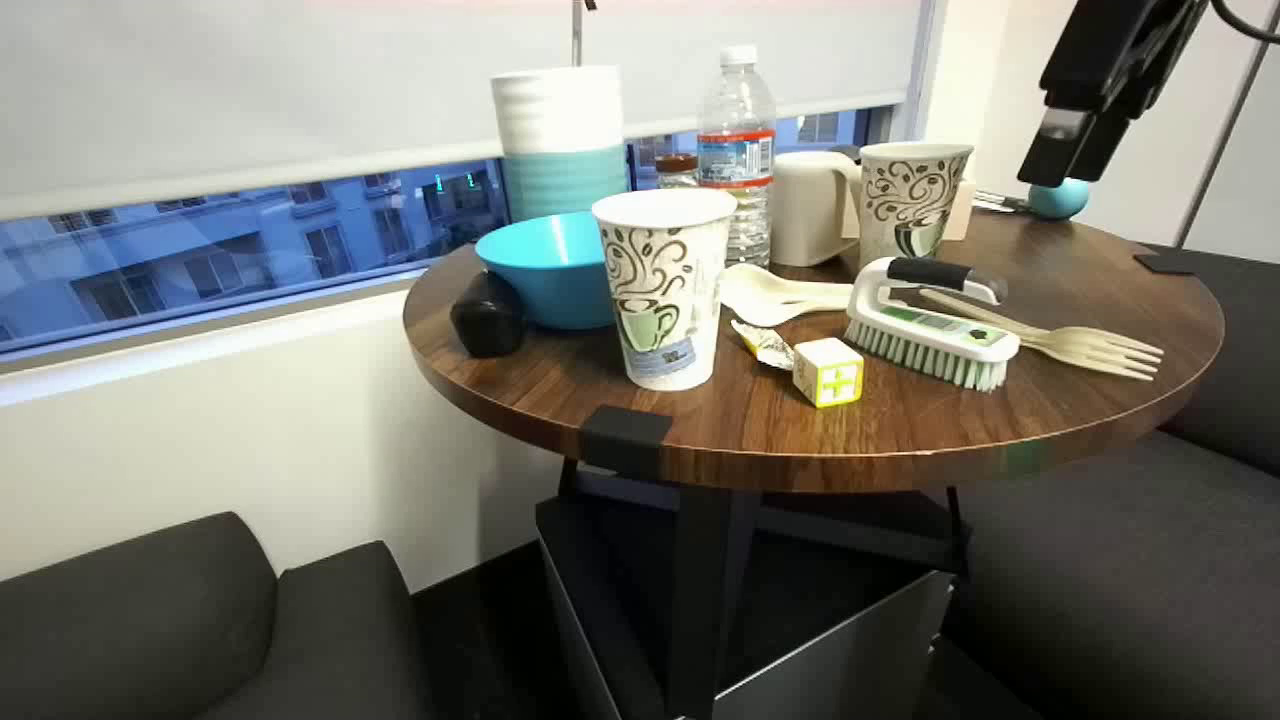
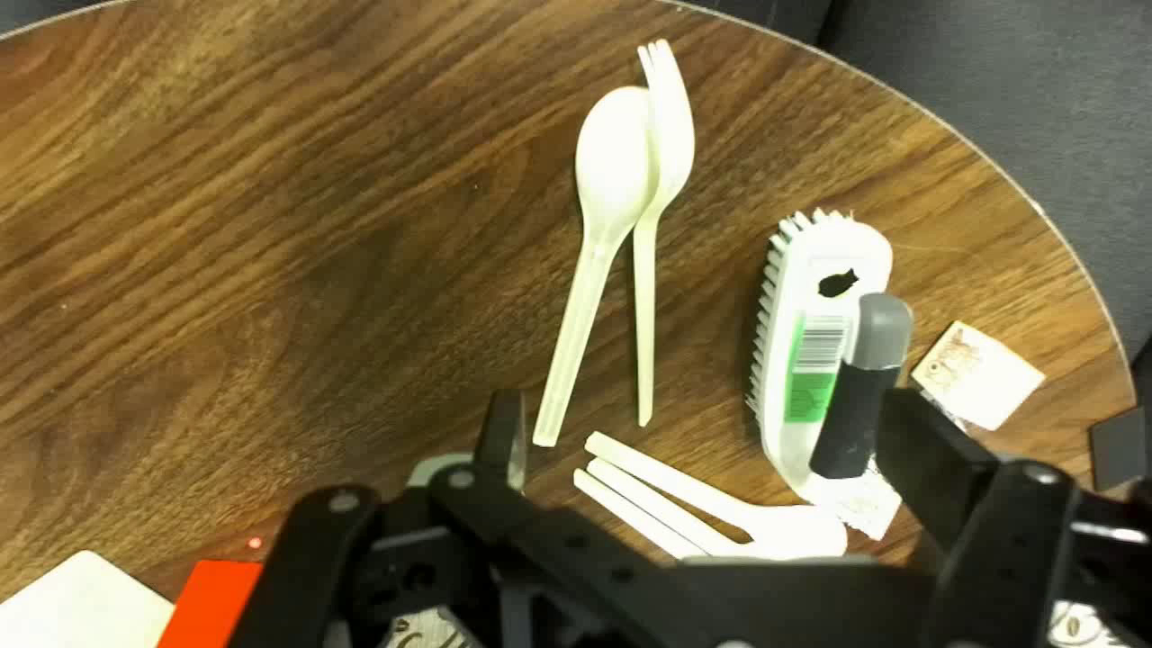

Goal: Pick up the paper cup on the left, put it in the other paper cup and then turn the paper cups over

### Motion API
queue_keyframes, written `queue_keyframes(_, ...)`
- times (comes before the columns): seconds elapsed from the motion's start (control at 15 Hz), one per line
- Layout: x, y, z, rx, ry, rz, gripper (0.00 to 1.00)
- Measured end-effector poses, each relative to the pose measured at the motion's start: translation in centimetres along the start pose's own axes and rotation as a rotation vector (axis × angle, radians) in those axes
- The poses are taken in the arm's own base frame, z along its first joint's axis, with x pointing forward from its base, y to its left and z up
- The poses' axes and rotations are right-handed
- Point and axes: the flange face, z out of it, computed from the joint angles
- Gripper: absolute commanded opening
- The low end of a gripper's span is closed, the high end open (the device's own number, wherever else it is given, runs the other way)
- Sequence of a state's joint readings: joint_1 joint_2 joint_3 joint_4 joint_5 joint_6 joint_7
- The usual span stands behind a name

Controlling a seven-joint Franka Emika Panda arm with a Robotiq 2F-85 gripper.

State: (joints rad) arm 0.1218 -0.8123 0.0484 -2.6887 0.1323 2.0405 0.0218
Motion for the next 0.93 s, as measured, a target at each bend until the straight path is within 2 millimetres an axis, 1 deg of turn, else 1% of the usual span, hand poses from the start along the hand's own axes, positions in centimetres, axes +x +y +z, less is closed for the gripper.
queue_keyframes(0.33, 0.1, 0.0, -0.1, 0.000, 0.001, -0.004, 1.00)
queue_keyframes(0.47, 0.8, -0.6, -1.0, -0.002, 0.016, -0.033, 1.00)
queue_keyframes(0.6, 2.5, -2.0, -2.7, -0.005, 0.044, -0.062, 1.00)
queue_keyframes(0.73, 4.8, -3.7, -4.3, -0.005, 0.067, -0.084, 1.00)
queue_keyframes(0.87, 7.7, -5.5, -4.9, 0.002, 0.067, -0.093, 1.00)
queue_keyframes(0.93, 9.3, -6.5, -4.8, 0.010, 0.058, -0.097, 1.00)
